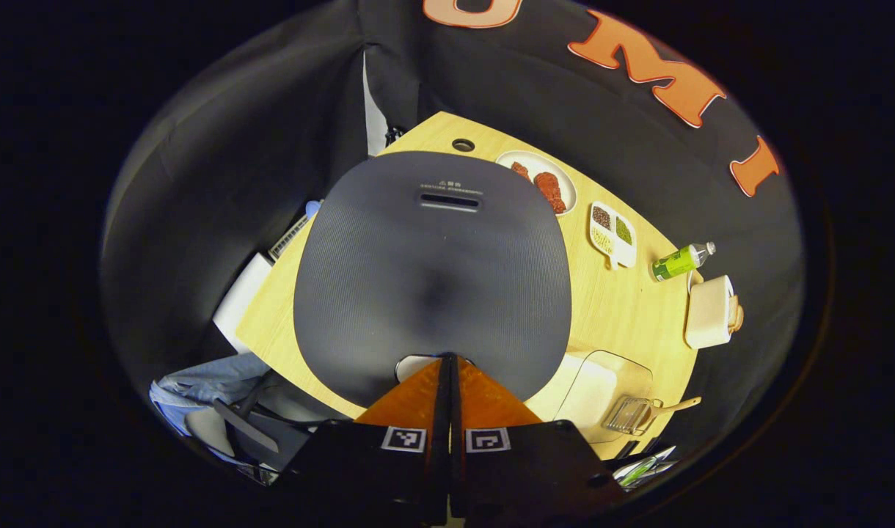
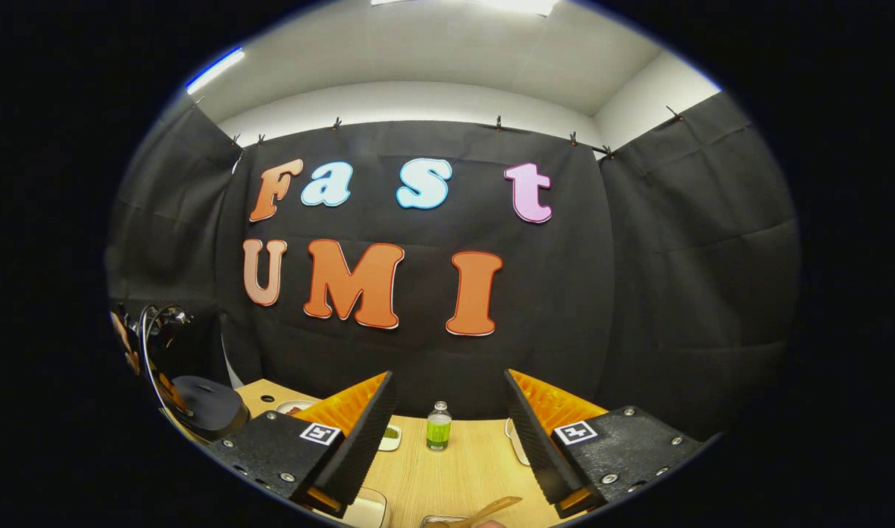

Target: Close the left gripper, press the button to open the rice cooker; take a wooden spoon from the chopstick holder with the right hand, scoop a spoonful of rice and pour it into the rice cooker, then put the wooden spoon back into the chopstick holder.

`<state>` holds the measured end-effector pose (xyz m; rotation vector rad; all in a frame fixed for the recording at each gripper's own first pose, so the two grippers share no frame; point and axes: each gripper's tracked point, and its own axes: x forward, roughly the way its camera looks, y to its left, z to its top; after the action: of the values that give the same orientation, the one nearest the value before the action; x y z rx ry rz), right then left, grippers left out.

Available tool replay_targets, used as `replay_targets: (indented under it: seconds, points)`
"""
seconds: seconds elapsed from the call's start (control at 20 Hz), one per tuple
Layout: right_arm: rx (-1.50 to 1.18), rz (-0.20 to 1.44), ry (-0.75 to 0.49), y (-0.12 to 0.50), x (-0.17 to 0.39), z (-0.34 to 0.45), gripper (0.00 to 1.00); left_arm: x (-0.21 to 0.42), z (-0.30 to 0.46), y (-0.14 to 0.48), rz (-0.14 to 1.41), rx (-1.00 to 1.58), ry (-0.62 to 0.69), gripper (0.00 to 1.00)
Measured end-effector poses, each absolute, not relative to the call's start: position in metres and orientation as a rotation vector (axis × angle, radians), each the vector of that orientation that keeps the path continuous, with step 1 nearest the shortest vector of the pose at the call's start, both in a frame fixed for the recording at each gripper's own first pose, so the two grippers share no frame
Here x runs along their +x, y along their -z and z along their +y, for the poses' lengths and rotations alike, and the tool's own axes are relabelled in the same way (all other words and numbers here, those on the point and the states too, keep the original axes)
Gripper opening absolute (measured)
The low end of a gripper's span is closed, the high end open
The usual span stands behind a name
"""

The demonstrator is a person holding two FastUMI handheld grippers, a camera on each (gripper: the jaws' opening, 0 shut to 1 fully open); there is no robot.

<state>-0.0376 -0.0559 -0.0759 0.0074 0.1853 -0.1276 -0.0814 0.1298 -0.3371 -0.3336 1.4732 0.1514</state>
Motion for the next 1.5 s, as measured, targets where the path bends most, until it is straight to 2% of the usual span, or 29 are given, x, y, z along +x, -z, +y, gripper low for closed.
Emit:
replay_targets:
  seconds: [0.25,0.6,0.9,0.95,1.0,1.3,1.35,1.5]
  points:
    - [0.042,0.216,0.121,0.086,-0.039,-0.056,0.90,-0.088,0.130,0.345,1.510,-0.333,-0.149,0.06]
    - [0.056,0.271,0.136,0.104,-0.044,-0.069,0.90,-0.087,0.132,0.337,1.417,-0.284,-0.146,0.07]
    - [0.053,0.330,0.159,0.125,-0.054,-0.086,0.90,-0.063,0.134,0.297,1.203,-0.180,-0.162,0.06]
    - [0.053,0.338,0.159,0.129,-0.055,-0.088,0.90,-0.057,0.134,0.284,1.155,-0.141,-0.158,0.03]
    - [0.054,0.346,0.164,0.132,-0.056,-0.090,0.90,-0.047,0.136,0.272,1.098,-0.105,-0.160,0.06]
    - [0.076,0.407,0.177,0.154,-0.066,-0.099,0.90,0.005,0.141,0.197,0.761,0.058,-0.191,0.06]
    - [0.079,0.418,0.179,0.157,-0.068,-0.100,0.90,0.011,0.143,0.188,0.709,0.077,-0.199,0.08]
    - [0.090,0.454,0.188,0.171,-0.073,-0.105,0.90,0.028,0.138,0.156,0.582,0.116,-0.205,0.06]
